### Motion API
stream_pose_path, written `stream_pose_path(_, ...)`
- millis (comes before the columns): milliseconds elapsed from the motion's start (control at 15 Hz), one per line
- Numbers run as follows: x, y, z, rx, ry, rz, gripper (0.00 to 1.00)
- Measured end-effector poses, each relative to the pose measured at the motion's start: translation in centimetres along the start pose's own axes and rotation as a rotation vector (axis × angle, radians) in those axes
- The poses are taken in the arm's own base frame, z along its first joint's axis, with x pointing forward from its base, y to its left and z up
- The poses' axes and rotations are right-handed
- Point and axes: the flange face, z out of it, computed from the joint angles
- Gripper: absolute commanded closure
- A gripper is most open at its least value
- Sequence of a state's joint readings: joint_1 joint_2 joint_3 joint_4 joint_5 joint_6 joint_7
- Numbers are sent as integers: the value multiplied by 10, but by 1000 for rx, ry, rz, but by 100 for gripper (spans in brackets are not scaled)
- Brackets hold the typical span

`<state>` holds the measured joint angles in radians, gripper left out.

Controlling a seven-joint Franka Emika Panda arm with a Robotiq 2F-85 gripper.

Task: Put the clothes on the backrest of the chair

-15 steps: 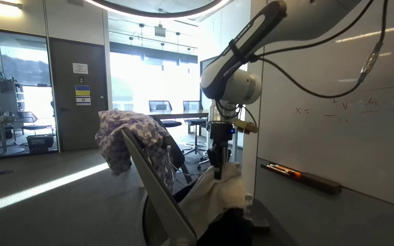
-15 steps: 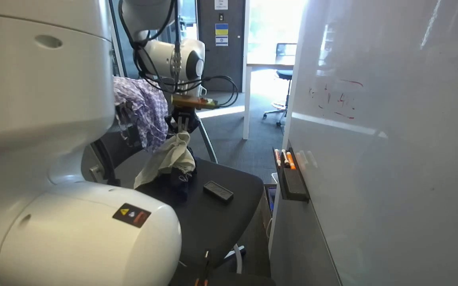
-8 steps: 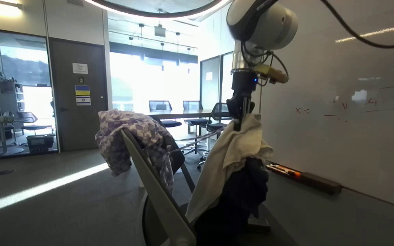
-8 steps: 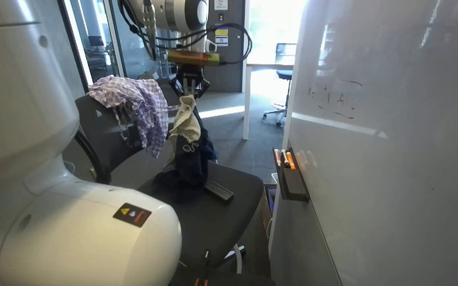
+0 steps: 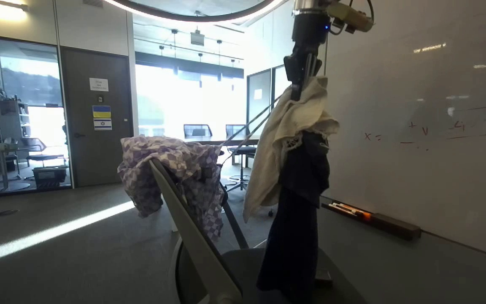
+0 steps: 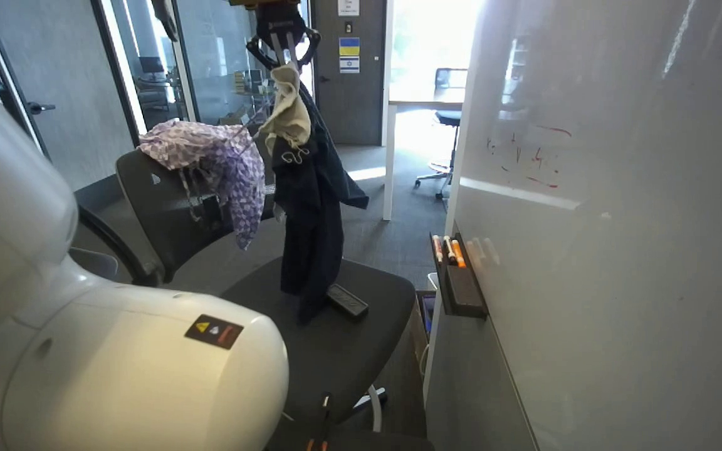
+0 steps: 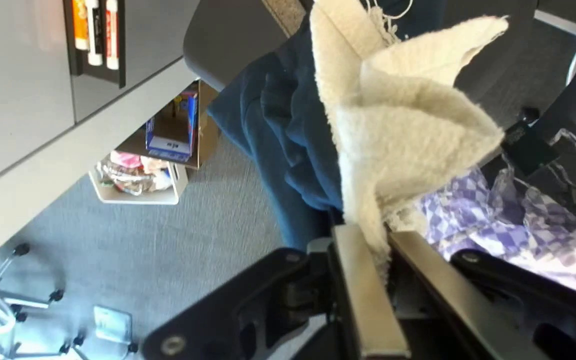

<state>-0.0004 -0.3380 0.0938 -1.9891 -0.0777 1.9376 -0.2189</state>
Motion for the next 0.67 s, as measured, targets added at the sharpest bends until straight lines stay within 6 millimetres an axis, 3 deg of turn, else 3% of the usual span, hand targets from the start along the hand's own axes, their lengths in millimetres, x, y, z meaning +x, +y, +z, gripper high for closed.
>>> stream_pose_path(267, 30, -38, -50, -70, 92, -105, 96)
stream_pose_path(667, 79, -115, -95, -116, 166, -279, 96)
